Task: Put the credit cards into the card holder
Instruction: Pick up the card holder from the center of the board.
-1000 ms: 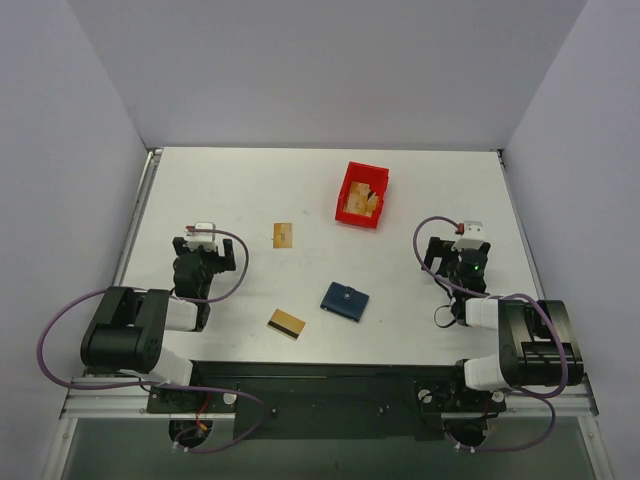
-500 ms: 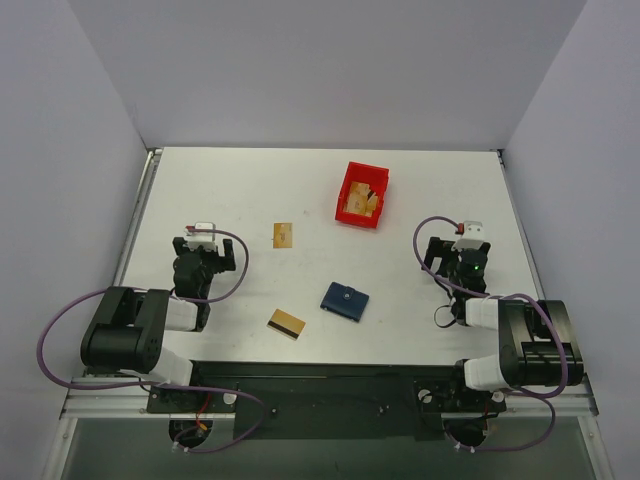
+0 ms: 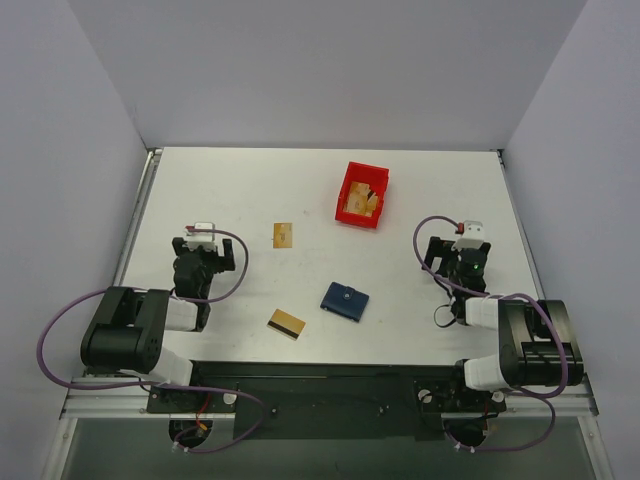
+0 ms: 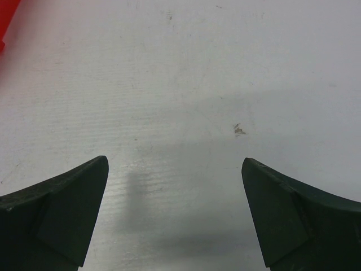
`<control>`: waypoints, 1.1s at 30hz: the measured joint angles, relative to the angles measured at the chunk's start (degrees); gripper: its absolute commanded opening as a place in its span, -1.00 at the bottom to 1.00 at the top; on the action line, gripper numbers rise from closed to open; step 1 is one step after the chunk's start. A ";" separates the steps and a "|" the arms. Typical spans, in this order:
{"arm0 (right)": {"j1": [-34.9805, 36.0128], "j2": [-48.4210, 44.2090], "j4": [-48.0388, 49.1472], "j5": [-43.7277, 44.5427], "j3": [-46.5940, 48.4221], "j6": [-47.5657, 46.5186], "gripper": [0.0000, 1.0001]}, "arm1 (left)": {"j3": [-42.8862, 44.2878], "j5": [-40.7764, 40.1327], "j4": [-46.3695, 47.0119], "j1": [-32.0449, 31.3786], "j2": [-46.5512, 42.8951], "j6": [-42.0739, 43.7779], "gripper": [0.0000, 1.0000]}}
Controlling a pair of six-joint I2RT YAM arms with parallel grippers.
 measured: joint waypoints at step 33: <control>-5.55 -11.39 -46.16 -0.33 25.38 34.29 1.00 | 38.91 -14.95 -61.09 -9.79 -6.10 -21.05 0.95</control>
